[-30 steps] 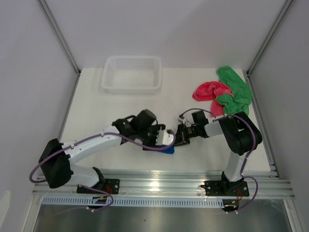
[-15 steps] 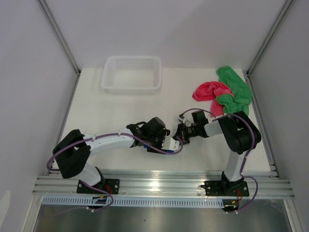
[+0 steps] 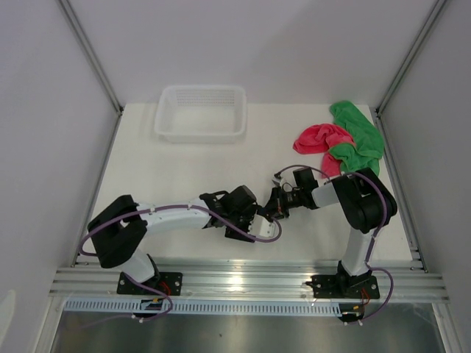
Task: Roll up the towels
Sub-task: Roll the towel
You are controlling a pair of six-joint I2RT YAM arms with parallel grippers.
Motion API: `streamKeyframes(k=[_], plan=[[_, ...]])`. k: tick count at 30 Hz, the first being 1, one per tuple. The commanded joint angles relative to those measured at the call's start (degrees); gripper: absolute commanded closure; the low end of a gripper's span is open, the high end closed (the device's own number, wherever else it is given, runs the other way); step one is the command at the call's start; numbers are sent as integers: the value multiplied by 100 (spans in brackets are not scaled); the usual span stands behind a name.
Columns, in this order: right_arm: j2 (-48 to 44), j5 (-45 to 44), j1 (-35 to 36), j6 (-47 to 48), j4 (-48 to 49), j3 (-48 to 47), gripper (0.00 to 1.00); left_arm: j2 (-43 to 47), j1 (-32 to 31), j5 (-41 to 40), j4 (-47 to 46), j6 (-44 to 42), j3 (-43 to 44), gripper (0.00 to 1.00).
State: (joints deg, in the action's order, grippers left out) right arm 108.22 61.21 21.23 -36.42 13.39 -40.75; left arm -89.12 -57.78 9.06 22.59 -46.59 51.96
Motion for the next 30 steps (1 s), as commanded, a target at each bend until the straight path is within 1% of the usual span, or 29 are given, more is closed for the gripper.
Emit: streamKeyframes(k=[1,7,11,14,15,18,20,22,23,29,30], plan=[[111,-435,-67,100,120,-100,100,-237,30,-317,-237,36,77,28],[76,-347,-84,179,41,-108,100,-492,74,-493,-202,97,130,27],[-11,-312,-84,328,-195,-161,100,-711,170,-511,-98,167,191,27],[-222,-329,-93,574,-660,-292,85,-1001,284,-353,114,176,402,29],[-310,-355,-93,645,-827,-345,74,-1054,311,-317,219,168,515,29],[-687,-495,-190,960,-1679,-539,61,-1151,390,-151,386,141,630,29],[-925,-618,-303,1041,-2119,-574,58,-1160,416,-115,404,106,639,29],[-1206,-742,-514,1120,-2514,-609,52,-1195,434,-89,413,62,613,30],[-1277,-777,-576,1164,-2656,-627,47,-1230,452,-89,413,45,613,31],[-1629,-988,-893,1506,-3298,-592,45,-1336,513,-124,369,-43,692,35],[-1673,-1014,-945,1524,-3333,-574,44,-1371,531,-132,378,-52,779,37]])
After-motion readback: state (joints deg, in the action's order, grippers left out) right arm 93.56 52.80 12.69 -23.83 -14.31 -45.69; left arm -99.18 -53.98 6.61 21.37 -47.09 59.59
